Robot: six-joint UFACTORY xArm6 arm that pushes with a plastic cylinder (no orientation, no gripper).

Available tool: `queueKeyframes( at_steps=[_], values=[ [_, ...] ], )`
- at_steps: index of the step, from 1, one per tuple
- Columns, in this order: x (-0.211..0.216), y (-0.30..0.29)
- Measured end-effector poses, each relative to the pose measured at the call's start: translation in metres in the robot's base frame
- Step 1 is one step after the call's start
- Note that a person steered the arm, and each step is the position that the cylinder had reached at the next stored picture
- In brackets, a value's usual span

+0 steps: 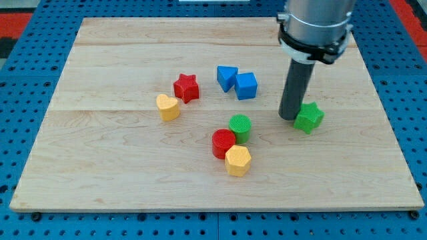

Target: Move your arm to the bottom center

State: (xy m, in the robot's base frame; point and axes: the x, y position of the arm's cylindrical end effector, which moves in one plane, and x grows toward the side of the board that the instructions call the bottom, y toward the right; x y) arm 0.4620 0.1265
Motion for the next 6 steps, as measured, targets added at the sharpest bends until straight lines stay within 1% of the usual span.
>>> queueKeyframes(
  at_steps=[1, 2, 3, 4, 5, 6],
  values=[
    [0.013, -0.014],
    [0.051, -0.011],
    [0.099, -0.021],
    [0.136, -0.073],
    [0.132, -0.13],
    [0.108, -0.125]
  ],
)
